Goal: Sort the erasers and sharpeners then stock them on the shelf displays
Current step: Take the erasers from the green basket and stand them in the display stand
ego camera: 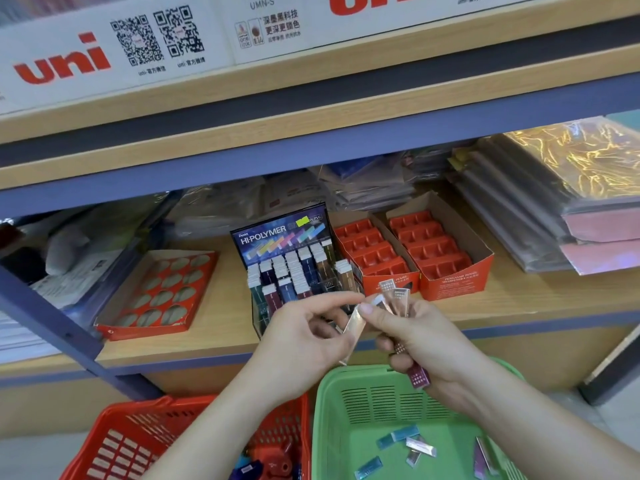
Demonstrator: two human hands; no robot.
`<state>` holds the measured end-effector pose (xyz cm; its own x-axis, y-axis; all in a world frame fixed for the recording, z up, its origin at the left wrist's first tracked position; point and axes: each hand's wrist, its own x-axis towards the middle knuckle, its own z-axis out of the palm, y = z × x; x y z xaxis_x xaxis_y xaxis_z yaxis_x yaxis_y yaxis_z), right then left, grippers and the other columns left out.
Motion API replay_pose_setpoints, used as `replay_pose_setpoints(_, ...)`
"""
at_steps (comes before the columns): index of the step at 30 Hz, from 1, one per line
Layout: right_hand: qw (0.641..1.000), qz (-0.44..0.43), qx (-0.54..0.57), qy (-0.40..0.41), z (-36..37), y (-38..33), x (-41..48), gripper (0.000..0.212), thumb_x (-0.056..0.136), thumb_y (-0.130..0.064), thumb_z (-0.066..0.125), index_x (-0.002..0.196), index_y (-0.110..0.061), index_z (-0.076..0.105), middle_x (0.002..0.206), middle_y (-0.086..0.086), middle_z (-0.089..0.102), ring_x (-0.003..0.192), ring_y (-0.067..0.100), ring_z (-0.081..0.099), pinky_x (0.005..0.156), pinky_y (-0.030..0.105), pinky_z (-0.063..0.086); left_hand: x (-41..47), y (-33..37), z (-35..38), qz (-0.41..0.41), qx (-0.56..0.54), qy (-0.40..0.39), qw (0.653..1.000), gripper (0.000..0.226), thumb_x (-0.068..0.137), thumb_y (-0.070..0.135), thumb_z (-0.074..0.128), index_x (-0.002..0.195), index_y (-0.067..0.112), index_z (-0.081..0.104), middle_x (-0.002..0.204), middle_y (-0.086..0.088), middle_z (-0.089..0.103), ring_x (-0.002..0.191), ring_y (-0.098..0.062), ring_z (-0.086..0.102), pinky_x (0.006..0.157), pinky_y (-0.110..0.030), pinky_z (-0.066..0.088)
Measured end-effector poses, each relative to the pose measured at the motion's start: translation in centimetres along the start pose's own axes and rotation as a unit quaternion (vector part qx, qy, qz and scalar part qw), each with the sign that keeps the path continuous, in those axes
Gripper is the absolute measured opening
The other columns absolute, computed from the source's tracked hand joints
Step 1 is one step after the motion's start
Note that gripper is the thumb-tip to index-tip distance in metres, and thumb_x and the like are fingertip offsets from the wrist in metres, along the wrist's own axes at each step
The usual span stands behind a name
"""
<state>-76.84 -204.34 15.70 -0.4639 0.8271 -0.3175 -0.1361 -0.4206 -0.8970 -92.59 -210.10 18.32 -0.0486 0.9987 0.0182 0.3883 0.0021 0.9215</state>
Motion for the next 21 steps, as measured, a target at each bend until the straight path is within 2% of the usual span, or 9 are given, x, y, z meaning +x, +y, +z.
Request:
replay_pose_setpoints(3, 0.998, 0.022, 0.065, -0.007, 0.1, -0.3, 0.1, 0.013, 0.091, -0.012, 0.062, 0.104, -0.011, 0.06, 0.083, 0.01, 0.065, 0.053, 0.01, 0.047, 0.035, 0.015, 0.029, 1.1, 0.4, -0.5, 0.012, 0.01, 0.07, 0.997, 0.026, 0.078, 0.006, 0.074, 0.089, 0.029, 0.069, 0.069, -0.001, 0.065, 0.06, -0.02, 0.057, 0.064, -0.035, 0.051)
replay_pose_setpoints(6, 0.992, 0.033, 0.121, 0.011, -0.3, -0.8, 0.1, 0.01, 0.094, -0.001, 0.051, 0.103, -0.005, 0.055, 0.084, 0.015, 0.069, 0.056, 0.013, 0.054, 0.037, 0.017, 0.034, 3.4, 1.2, -2.3, 0.016, 0.035, 0.177, 0.983, 0.017, 0.081, 0.009, 0.073, 0.083, 0.023, 0.063, 0.069, -0.005, 0.07, 0.061, -0.029, 0.062, 0.069, -0.044, 0.055)
replay_pose_setpoints(9, 0.99, 0.037, 0.13, 0.033, -0.8, -1.1, -0.1, 0.019, 0.098, -0.004, 0.049, 0.115, 0.002, 0.054, 0.093, 0.016, 0.074, 0.058, 0.016, 0.064, 0.036, 0.016, 0.037, 6.3, 1.5, -4.1, 0.02, 0.107, 0.228, 0.968, 0.017, 0.077, 0.018, 0.077, 0.08, 0.025, 0.063, 0.074, 0.001, 0.07, 0.073, -0.023, 0.069, 0.076, -0.045, 0.057)
replay_pose_setpoints(12, 0.992, 0.036, 0.12, 0.036, -1.1, -1.3, -0.1, 0.026, 0.1, -0.009, 0.048, 0.122, 0.003, 0.054, 0.086, 0.014, 0.074, 0.055, 0.017, 0.066, 0.031, 0.015, 0.031, 8.9, 0.6, -4.5, 0.018, 0.2, 0.205, 0.958, 0.017, 0.078, 0.021, 0.077, 0.088, 0.025, 0.065, 0.078, 0.006, 0.068, 0.077, -0.012, 0.066, 0.073, -0.03, 0.054)
replay_pose_setpoints(16, 0.993, 0.026, 0.107, 0.042, -1.4, -1.4, -0.1, 0.023, 0.099, -0.011, 0.05, 0.118, 0.002, 0.055, 0.099, 0.012, 0.075, 0.058, 0.017, 0.067, 0.03, 0.014, 0.029, 10.7, -0.9, -4.1, 0.002, 0.283, 0.165, 0.945, 0.018, 0.085, 0.023, 0.071, 0.103, 0.023, 0.07, 0.09, 0.007, 0.068, 0.082, -0.006, 0.061, 0.071, -0.018, 0.043)
replay_pose_setpoints(21, 0.993, 0.026, 0.11, 0.044, -1.6, -1.4, 0.1, 0.022, 0.097, -0.012, 0.055, 0.114, 0.002, 0.057, 0.097, 0.016, 0.074, 0.063, 0.018, 0.069, 0.033, 0.015, 0.036, 11.4, -1.9, -3.6, 0.008, 0.353, 0.145, 0.924, 0.011, 0.085, 0.02, 0.071, 0.096, 0.019, 0.07, 0.088, 0.005, 0.066, 0.085, -0.011, 0.062, 0.073, -0.018, 0.04)
